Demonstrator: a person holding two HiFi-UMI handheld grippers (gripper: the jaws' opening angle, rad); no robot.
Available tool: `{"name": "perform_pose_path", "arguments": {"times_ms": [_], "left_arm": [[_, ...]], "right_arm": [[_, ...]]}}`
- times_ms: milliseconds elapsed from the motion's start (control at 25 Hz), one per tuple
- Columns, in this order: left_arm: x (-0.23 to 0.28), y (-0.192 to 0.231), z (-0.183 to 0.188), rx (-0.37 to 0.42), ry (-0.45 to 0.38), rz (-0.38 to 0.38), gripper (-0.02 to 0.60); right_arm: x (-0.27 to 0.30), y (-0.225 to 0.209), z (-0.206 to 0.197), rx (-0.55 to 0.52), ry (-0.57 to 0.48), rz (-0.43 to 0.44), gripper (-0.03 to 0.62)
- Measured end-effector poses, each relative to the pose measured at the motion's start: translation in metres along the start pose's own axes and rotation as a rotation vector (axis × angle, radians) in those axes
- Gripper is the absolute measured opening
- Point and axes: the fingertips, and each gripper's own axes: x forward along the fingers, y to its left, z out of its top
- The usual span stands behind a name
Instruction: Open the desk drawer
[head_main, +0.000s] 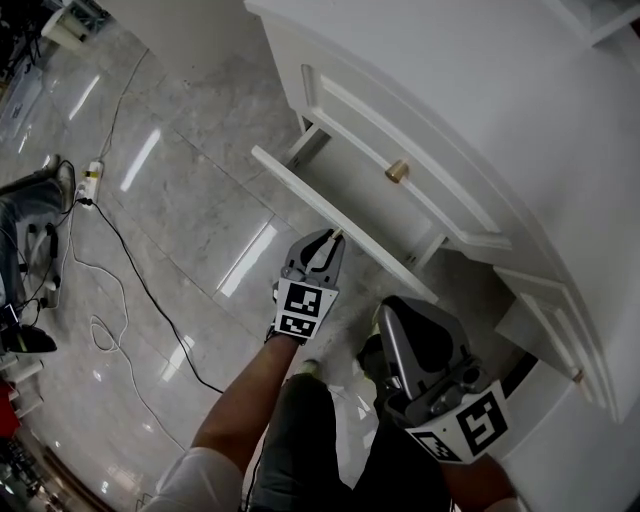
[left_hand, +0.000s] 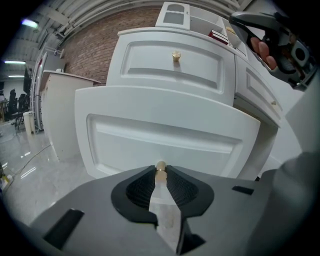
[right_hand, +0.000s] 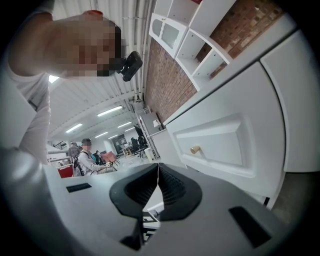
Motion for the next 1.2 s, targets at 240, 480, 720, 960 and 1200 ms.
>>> {"name": "perform_pose_path", "arguments": {"times_ms": [240, 480, 720, 960, 1200], "left_arm": [[-0.03, 0.003, -0.017, -0.008, 0.015, 0.006, 0.08], [-0.06, 0.006, -0.033, -0.018, 0.032, 0.013, 0.08], [-0.087, 0.008, -0.05, -0.016, 0.054, 0.021, 0.081], [-0.108, 0.01, -0.062, -0.024, 0.072, 0.031, 0.081], [-0.123, 0.012, -0.069, -0.047, 0.093, 0.051, 0.081]], "right_arm": [[-0.008, 0.025, -0.006, -0.001, 0.02, -0.012, 0.018], [-0.016, 0.051, -0.015, 0.002, 0.042, -0.021, 0.018], [-0.023, 0.074, -0.021, 0.004, 0.057, -0.025, 0.018], [-0.026, 0.092, -0.024, -0.001, 0.069, -0.016, 0.018], [-0.031, 0.103, -0.025, -0.005, 0.078, -0.007, 0.018]]}}
